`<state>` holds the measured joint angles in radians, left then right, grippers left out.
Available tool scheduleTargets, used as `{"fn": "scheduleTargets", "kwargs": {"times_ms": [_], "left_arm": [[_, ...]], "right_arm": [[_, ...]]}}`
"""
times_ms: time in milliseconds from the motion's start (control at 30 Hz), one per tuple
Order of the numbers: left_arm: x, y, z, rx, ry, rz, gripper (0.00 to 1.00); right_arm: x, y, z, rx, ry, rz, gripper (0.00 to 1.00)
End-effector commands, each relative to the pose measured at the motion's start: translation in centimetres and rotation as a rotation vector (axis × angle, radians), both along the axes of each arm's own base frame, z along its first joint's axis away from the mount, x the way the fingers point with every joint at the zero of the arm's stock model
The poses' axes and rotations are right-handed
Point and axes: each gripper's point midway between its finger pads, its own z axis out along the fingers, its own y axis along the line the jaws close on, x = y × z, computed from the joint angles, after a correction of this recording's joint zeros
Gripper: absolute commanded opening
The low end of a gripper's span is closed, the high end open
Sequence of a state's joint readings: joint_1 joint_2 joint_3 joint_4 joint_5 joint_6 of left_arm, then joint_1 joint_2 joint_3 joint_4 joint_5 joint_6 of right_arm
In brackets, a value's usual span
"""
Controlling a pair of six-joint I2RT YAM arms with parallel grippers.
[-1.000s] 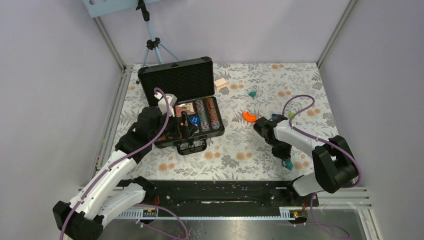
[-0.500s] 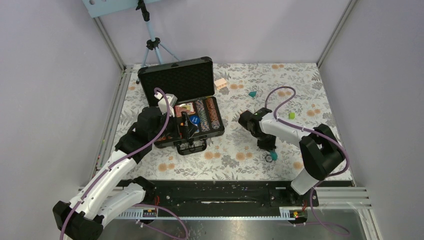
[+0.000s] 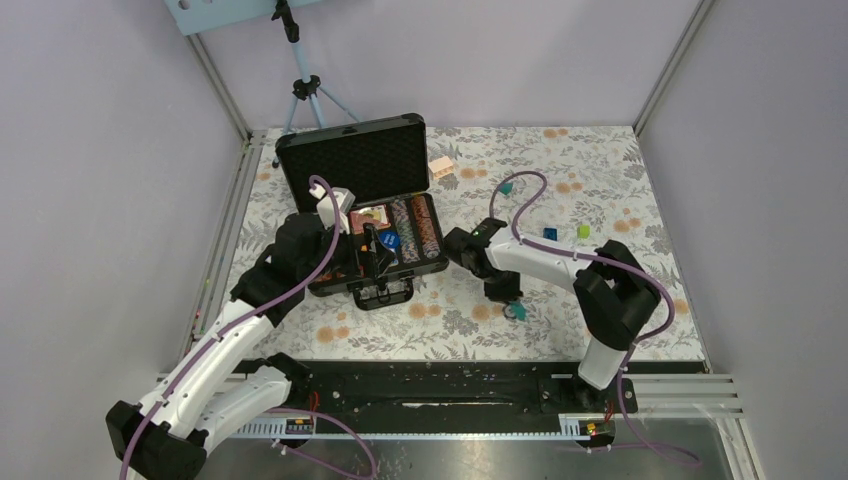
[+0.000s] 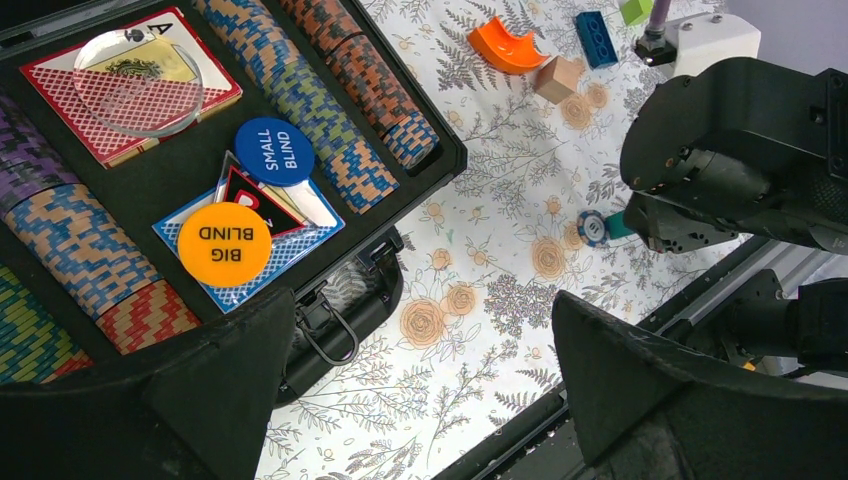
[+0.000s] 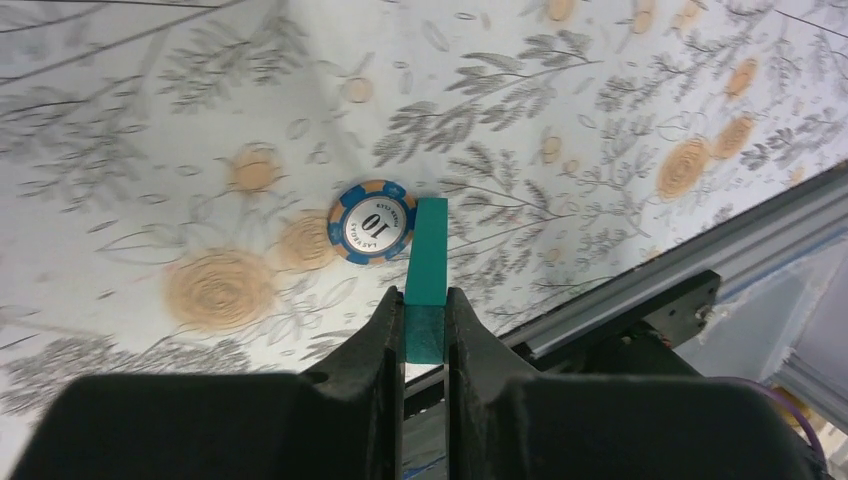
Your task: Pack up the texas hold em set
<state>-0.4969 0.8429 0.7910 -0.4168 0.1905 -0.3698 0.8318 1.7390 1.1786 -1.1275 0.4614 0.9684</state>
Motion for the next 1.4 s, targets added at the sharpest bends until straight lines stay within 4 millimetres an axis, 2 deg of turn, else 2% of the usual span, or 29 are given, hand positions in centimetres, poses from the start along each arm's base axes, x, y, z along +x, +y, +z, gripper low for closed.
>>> {"fn": "scheduleTargets", "kwargs": {"times_ms": [0,233,333,400,467,567,633,733,867,900,1033,1100,1200,1267,1300,1367], "left_arm": [[0.5,-0.1,0.5,-0.002,-0.035,0.0,0.99],[1.1,1.6,0.4,0.059,-0.044,0.079,0.99],[1.4,2.3,0.4,0.074,-0.051,0.116,0.99],[1.4,2.4,0.4,0.073,-0.049,0.117,0.99],[1.5,2.3,0.2,0.075,-0.045,0.117,0.99],[1.5,2.3,0.3,0.072,-0.046,0.115,0.99],[1.4,2.3,0.3,0.07,-0.045,0.113,0.99],[1.5,2.3,0.3,0.068,-0.044,0.112,0.99],[1.5,2.1,0.2,0.065,-0.038,0.106,0.99],[1.5,2.1,0.1,0.065,-0.036,0.104,0.99],[1.5,2.1,-0.1,0.069,-0.028,0.103,0.99],[1.5,2.1,-0.3,0.073,-0.026,0.104,0.99],[1.6,2.3,-0.5,0.084,-0.021,0.107,0.99],[1.6,2.3,-0.6,0.088,-0.017,0.108,0.99],[1.6,2.3,-0.7,0.091,-0.013,0.107,0.99],[1.7,2.2,-0.8,0.091,-0.006,0.107,0.99]], "right_arm": [[1.7,5.5,-0.5,0.155,-0.052,0.007,0.0],[2.8,9.8,0.7,0.229,-0.069,0.068,0.0],[2.9,10.8,1.3,0.256,-0.075,0.081,0.0],[3.1,10.3,2.0,0.24,-0.101,0.073,0.0],[3.4,8.8,3.2,0.194,-0.135,0.072,0.0],[3.7,5.5,4.8,0.12,-0.174,0.049,0.0],[4.1,3.2,5.5,0.144,-0.206,0.002,0.0],[4.8,1.6,4.9,0.304,-0.218,-0.055,0.0],[7.2,3.9,4.0,0.56,-0.279,0.025,0.02],[7.8,4.1,3.6,0.586,-0.289,0.021,0.04],[9.1,1.9,0.9,0.549,-0.245,-0.099,0.06],[9.4,0.9,0.0,0.526,-0.233,-0.136,0.16],[8.8,-1.9,0.2,0.427,-0.233,-0.195,0.55],[7.9,-4.6,1.5,0.309,-0.266,-0.222,0.81],[7.6,-6.0,2.9,0.256,-0.31,-0.22,0.88],[6.9,-7.6,5.1,0.209,-0.354,-0.201,0.94]]}}
